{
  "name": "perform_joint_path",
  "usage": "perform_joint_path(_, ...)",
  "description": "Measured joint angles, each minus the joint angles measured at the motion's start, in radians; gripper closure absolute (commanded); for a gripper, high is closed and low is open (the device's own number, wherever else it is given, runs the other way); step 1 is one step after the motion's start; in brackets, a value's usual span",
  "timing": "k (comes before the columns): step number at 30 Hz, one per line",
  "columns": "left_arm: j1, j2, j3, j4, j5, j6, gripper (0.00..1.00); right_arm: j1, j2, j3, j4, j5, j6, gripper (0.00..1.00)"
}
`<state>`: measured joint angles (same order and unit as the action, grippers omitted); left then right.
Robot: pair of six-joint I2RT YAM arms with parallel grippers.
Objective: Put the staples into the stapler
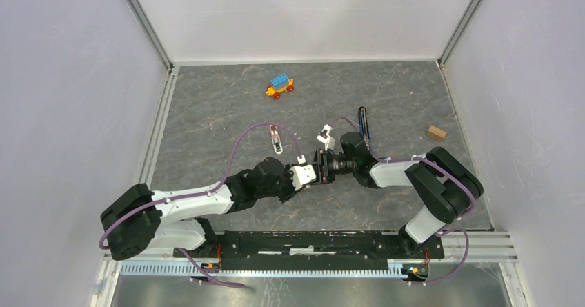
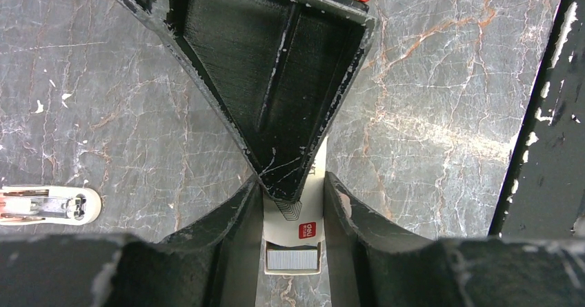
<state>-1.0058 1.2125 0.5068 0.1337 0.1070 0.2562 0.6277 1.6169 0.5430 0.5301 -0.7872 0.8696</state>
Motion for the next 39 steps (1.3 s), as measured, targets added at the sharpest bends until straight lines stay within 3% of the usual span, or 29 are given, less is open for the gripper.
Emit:
perform_joint_path(12,0.0,0.036,0.013,-0.003,-0.003,-0.001,0.55,0.002,0.019,0.0,0.011,-0.006,-0.002,0.77)
perform_joint_path(30,0.0,-0.013,0.089,-0.203,-0.019,-0.001,0.24,-0.016,0.021,-0.013,0.106,-0.024,0.036,0.77)
perform_joint_path(39,0.0,-0.137,0.096,-0.332,-0.029,0.05,0.22,-0.035,0.02,-0.035,0.115,-0.033,0.045,0.77)
